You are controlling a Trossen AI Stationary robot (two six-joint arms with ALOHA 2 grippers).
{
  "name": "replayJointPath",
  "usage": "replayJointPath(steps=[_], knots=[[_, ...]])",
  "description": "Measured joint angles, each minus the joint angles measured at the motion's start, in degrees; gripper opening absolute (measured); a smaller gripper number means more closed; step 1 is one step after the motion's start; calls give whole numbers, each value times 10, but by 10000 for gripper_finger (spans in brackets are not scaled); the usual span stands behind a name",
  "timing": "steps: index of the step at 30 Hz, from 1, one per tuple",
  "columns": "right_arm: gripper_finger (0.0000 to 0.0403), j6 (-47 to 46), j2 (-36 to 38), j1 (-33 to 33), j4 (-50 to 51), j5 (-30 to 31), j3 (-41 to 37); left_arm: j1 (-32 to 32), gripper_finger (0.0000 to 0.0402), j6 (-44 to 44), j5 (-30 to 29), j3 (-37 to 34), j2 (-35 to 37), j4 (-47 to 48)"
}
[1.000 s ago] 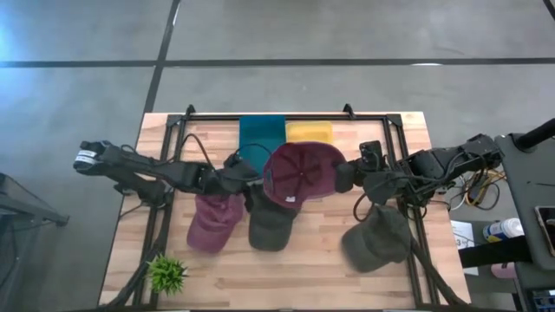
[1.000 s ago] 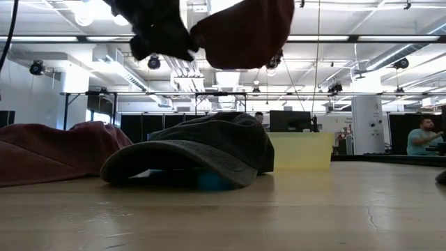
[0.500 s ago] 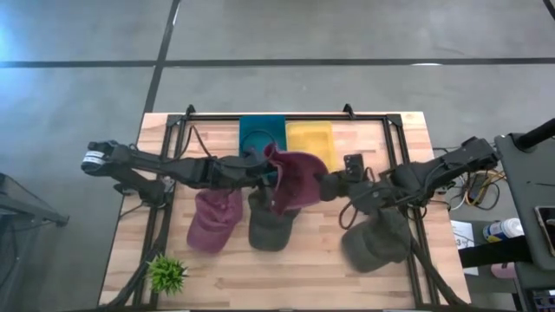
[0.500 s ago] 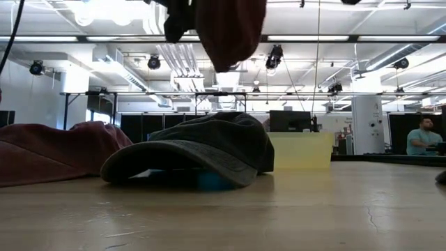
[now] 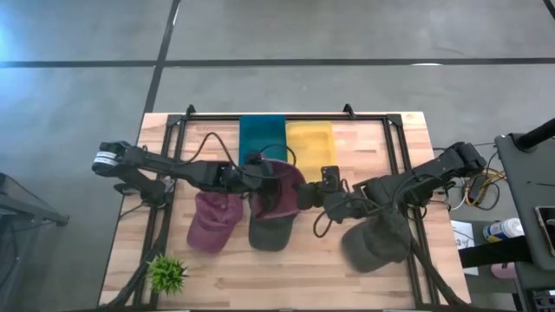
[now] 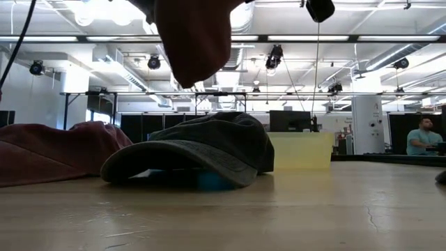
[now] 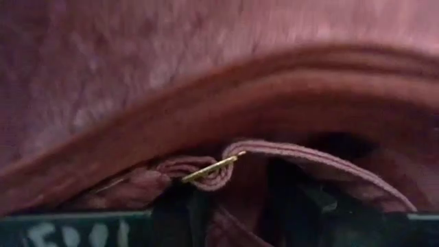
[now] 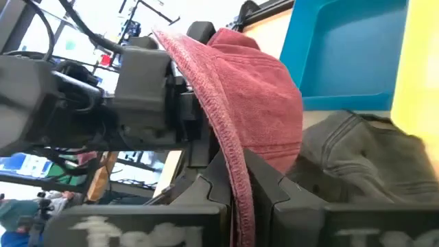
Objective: Pick & Place hat
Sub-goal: Put the right red cap into the yellow bin
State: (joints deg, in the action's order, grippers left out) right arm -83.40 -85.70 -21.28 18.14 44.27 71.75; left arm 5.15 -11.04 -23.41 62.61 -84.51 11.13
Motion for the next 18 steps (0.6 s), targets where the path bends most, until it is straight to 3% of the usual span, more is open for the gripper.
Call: replayJointPath(steps=[18], knots=[[13,28,-19,5,-63,-22,1,0,142,8,-5,42,30,56]])
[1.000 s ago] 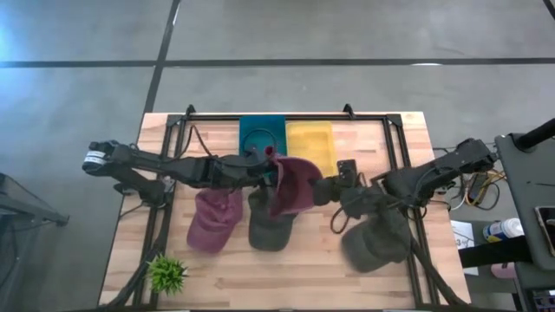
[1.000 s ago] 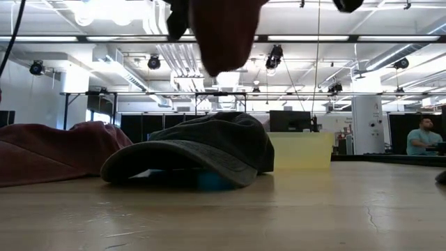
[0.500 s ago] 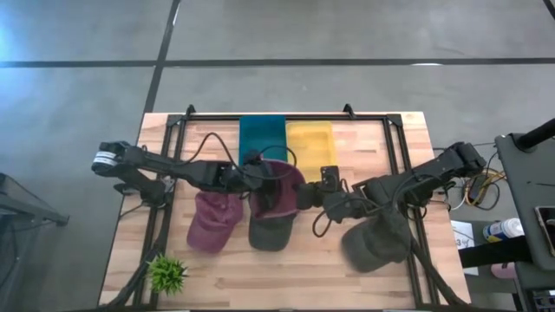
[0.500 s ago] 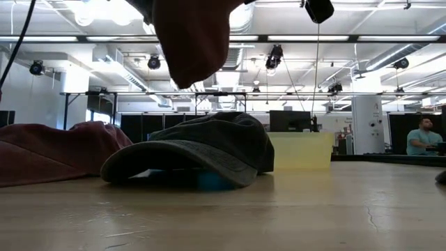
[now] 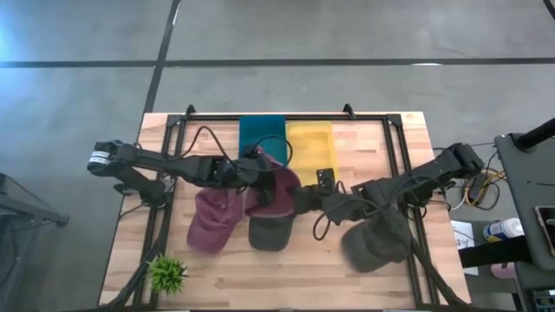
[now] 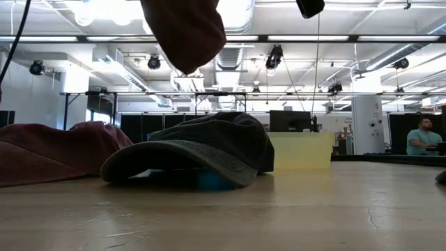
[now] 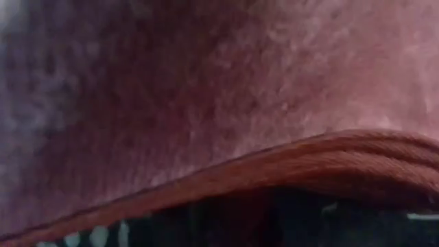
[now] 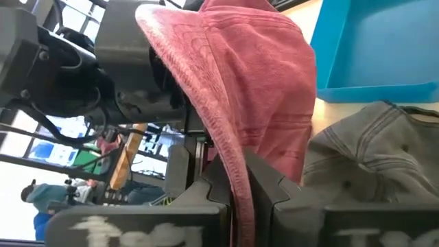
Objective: Pick & Place hat
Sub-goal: Put the right red cap into the yellow bin
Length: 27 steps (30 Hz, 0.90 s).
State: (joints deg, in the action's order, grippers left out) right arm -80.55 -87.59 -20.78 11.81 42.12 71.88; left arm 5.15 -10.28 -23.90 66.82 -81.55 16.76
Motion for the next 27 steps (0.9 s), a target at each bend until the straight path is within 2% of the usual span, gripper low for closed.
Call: replayJointPath(steps=[5,14,19,27], knots=[[13,11,5,0,17,5,0,7,142,-23,11,14,29,75],[13,13,-1,4,6,17,1,9,142,-57,25,33,76,80],[13,19,-1,4,19,27,-1,10,142,-38,31,34,118,160],[13,21,2,4,15,29,0,10,142,-83,29,34,179,288]])
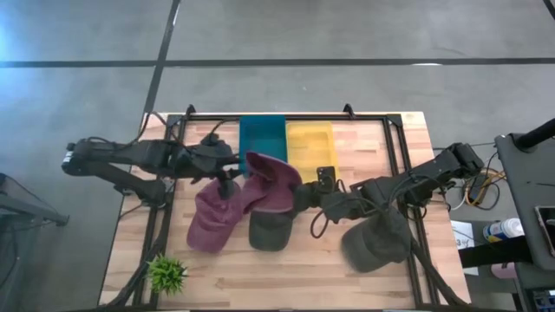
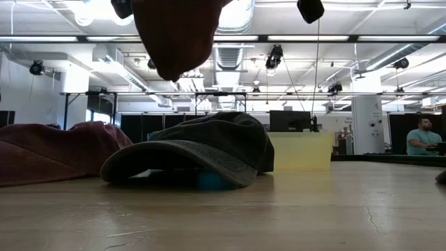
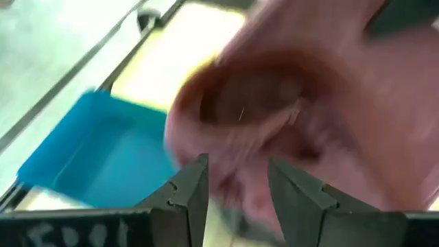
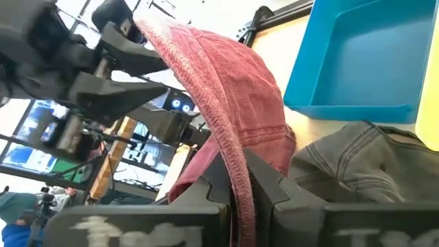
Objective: Pick & Place hat
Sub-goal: Put the right red cap into the yellow bin
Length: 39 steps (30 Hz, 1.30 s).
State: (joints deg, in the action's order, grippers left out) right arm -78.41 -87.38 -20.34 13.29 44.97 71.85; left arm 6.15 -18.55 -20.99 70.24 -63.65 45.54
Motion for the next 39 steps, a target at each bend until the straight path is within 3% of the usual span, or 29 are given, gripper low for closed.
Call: replayJointPath(steps=[5,12,22,33,39], knots=[[13,2,2,0,-1,0,2,0,142,-36,6,-20,-9,46],[13,15,3,0,-2,0,15,1,142,-46,93,-82,-58,-55],[13,6,2,0,-1,-16,15,2,142,-17,94,-74,-116,-204],[13,27,2,3,2,-29,12,2,142,15,87,-67,-113,-209],[13,52,2,2,2,-14,12,3,142,64,66,-49,-103,-113]])
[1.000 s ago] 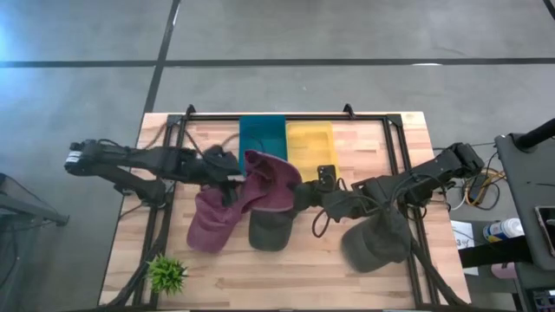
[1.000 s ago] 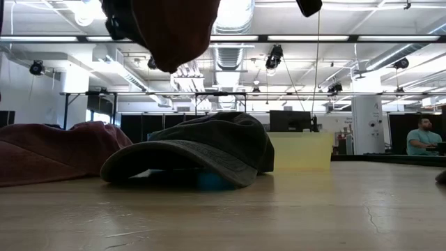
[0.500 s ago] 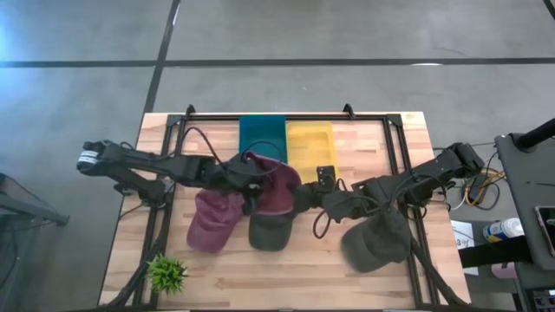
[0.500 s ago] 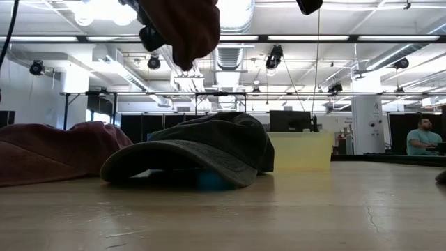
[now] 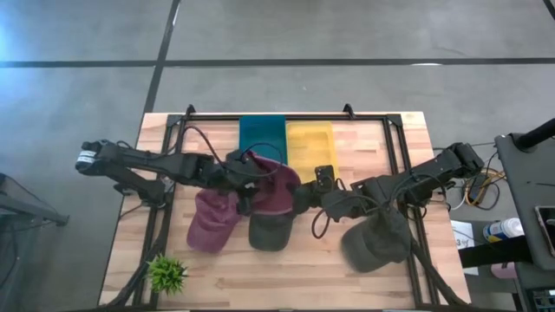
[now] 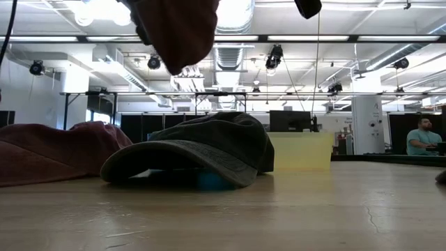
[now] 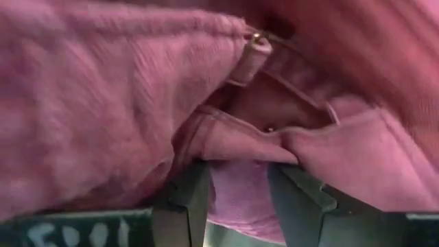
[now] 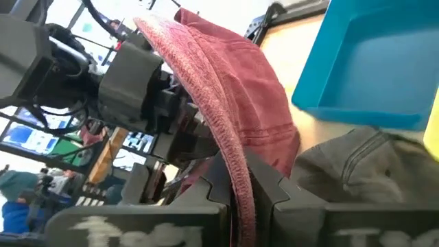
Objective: Pick & Place hat
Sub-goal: Put the right red cap into the yellow bin
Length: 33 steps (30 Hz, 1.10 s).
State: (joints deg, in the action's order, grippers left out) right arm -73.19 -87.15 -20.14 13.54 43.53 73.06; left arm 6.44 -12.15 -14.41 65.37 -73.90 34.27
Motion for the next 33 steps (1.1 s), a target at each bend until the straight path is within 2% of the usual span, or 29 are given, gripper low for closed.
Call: replayJointPath(steps=[3,7,13,17,19,21,27,29,33], knots=[[13,12,0,0,0,13,0,0,142,1,-25,10,19,40],[13,35,0,0,0,35,0,0,142,-1,-36,11,52,44],[13,119,2,-6,13,143,2,2,142,-20,-87,11,111,48],[13,246,4,-6,92,193,13,2,142,-28,-98,11,144,48],[13,278,4,-5,156,201,18,2,142,-28,-98,11,153,48],[13,272,4,1,241,200,24,2,142,-28,-98,10,158,48],[13,177,4,32,483,196,23,2,142,5,-98,10,156,48],[13,198,4,47,513,195,18,2,142,29,-103,10,151,48],[13,325,4,94,489,186,4,2,142,90,-153,10,135,48]])
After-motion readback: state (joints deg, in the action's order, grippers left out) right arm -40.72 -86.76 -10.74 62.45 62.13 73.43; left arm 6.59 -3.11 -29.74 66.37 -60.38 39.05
